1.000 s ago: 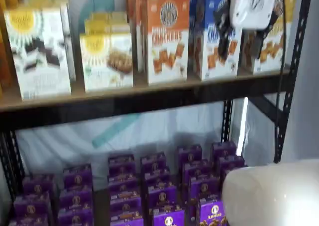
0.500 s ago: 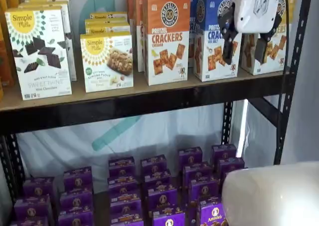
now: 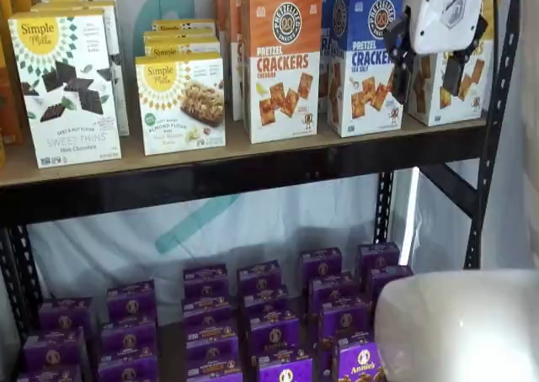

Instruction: Retrieve the yellow and white box located on the top shelf, the sixth one from the left

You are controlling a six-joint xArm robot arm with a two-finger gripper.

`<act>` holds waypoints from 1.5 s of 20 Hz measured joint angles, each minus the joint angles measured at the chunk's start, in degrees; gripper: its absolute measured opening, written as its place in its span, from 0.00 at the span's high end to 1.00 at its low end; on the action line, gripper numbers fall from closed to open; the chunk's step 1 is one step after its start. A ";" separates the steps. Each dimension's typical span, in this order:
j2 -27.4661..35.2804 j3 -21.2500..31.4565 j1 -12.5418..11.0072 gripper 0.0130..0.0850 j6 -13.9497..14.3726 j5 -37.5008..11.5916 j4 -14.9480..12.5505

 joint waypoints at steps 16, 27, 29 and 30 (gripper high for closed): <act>7.50 -4.69 -15.35 0.00 -14.58 -8.31 1.92; 12.62 -10.12 -21.78 0.00 -20.43 -9.15 5.41; 13.09 -10.70 -22.18 0.00 -20.84 -9.11 5.40; 13.40 -11.06 -22.49 0.00 -21.13 -9.08 5.43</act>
